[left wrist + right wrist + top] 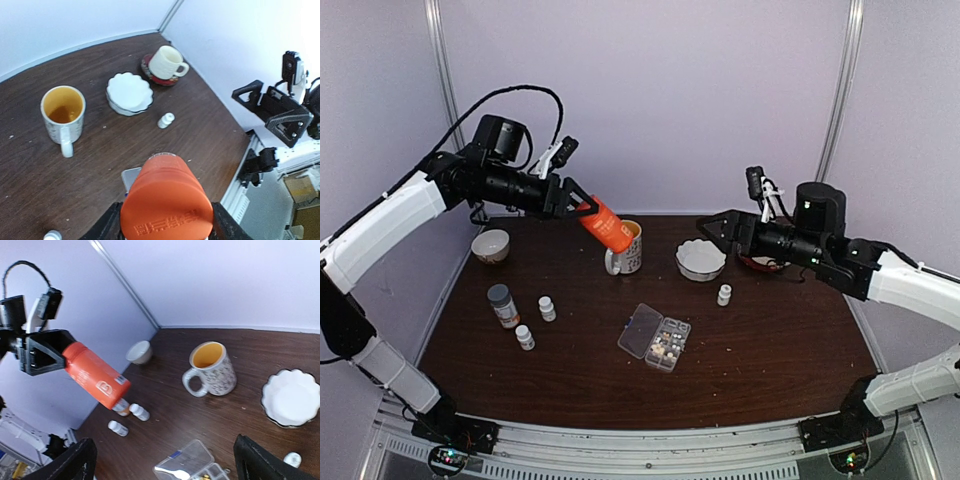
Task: Sort the pills into containers
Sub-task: Pick up the pill bottle from the center of the board.
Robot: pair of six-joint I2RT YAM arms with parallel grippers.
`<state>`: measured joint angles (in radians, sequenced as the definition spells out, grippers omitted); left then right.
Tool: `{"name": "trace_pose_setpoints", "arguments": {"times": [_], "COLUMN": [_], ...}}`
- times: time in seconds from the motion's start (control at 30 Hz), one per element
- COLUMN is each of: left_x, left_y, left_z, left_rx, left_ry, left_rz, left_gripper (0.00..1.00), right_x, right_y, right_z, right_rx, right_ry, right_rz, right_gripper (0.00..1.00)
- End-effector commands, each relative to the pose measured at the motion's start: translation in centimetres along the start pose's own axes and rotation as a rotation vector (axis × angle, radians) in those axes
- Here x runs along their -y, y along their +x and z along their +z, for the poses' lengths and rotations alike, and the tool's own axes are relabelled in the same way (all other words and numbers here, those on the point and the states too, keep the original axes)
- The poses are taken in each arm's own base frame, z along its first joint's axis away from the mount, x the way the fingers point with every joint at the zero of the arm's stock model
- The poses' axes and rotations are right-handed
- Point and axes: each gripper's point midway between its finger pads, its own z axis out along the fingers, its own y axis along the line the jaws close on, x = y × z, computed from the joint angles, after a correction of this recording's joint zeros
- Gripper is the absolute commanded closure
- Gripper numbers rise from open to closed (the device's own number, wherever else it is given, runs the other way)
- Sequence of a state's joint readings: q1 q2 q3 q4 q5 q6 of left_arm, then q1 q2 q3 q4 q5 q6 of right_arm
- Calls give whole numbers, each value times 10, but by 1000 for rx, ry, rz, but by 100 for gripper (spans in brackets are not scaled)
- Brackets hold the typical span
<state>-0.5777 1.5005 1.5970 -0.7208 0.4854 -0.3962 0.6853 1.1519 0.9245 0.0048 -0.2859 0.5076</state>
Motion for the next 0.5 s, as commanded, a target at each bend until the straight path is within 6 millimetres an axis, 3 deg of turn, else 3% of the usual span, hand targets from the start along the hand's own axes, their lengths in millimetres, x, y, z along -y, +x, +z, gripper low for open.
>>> {"name": "trace_pose_setpoints", "arguments": {"times": [0.0, 0.13, 0.3, 0.47], "left_x": [63, 89, 105, 119], "left_y": [-26, -35, -38, -37], "left_z": [-28, -46, -63, -73], "left_rx": [108, 166, 200, 207], "left_ry": [264, 387, 436, 498], "left_rz": [21, 13, 21, 18], "left_gripper": [67, 67, 69, 69], "right_x": [-86, -121, -152, -170], "right_y": [-44, -52, -49, -43], "right_z": [-14, -14, -8, -1], "right_rx": [174, 222, 217, 203], "right_ry": [-335, -451, -537, -613], "right_rz": [23, 32, -1, -17], "right_gripper": [0, 0, 0, 2]}}
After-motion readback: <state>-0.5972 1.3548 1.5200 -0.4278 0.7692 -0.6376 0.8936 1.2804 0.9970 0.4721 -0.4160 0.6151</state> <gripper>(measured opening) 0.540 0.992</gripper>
